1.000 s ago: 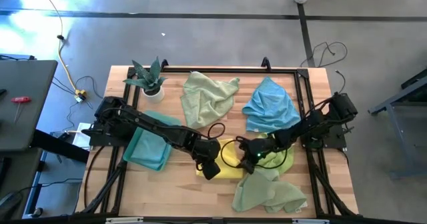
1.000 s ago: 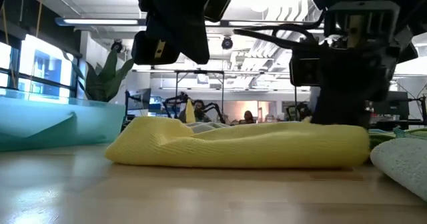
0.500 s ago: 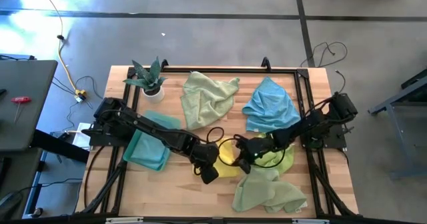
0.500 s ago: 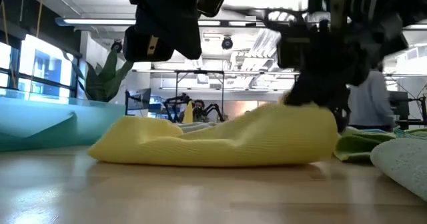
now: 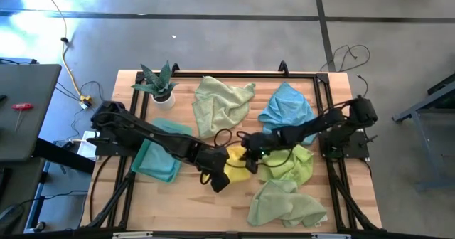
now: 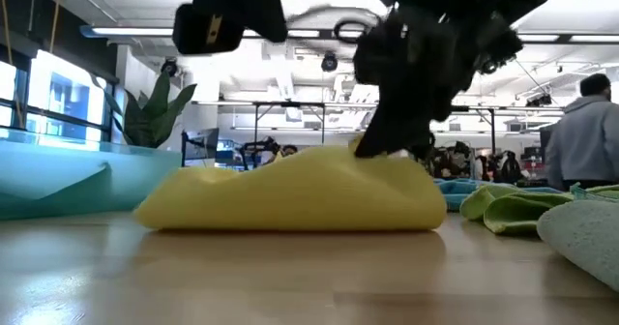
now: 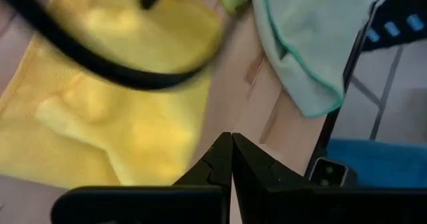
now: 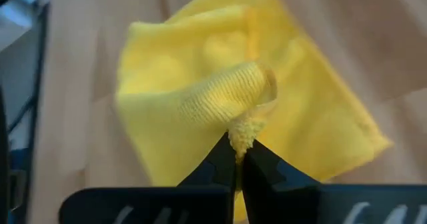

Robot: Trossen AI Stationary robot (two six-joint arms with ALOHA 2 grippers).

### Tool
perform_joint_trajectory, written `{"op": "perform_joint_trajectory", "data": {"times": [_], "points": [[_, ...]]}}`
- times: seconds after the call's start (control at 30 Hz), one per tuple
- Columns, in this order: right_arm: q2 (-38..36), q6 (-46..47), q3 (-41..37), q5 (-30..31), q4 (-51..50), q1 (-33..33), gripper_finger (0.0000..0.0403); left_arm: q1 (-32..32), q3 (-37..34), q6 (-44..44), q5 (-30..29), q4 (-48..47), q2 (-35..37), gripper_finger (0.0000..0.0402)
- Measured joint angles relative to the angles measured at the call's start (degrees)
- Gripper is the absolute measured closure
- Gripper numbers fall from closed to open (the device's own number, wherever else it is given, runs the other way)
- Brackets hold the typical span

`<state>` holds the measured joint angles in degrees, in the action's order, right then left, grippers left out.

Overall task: Fold microfiber towels
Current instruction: Fold the yellow microfiber towel

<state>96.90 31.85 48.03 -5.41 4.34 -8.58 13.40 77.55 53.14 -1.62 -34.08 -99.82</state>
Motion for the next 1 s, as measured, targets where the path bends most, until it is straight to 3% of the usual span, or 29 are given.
{"op": "perform_joint_trajectory", "data": {"times": [0.27,0.5,0.63,0.9,1.0], "points": [[3.22,-3.25,-0.12,2.84,-0.75,3.35,0.0403,1.29,0.01,1.77,-5.07,-3.4,2.89,0.0402],[2.77,-4.68,-0.07,4.12,6.17,1.91,0.0403,3.0,0.03,3.7,-7.91,-8.26,3.16,0.0402],[3.6,-4.84,-0.03,5.45,4.45,2.51,0.0403,3.91,0.03,6.16,-11.34,-12.36,3.16,0.0402],[7.79,-3.43,-0.09,5.41,3.68,3.25,0.0403,4.77,0.01,8.8,-18.22,-12.69,3.12,0.04],[7.68,-3.38,-0.09,5.42,3.69,2.8,0.0403,4.58,0.01,11.03,-18.35,-13.03,3.12,0.0384]]}}
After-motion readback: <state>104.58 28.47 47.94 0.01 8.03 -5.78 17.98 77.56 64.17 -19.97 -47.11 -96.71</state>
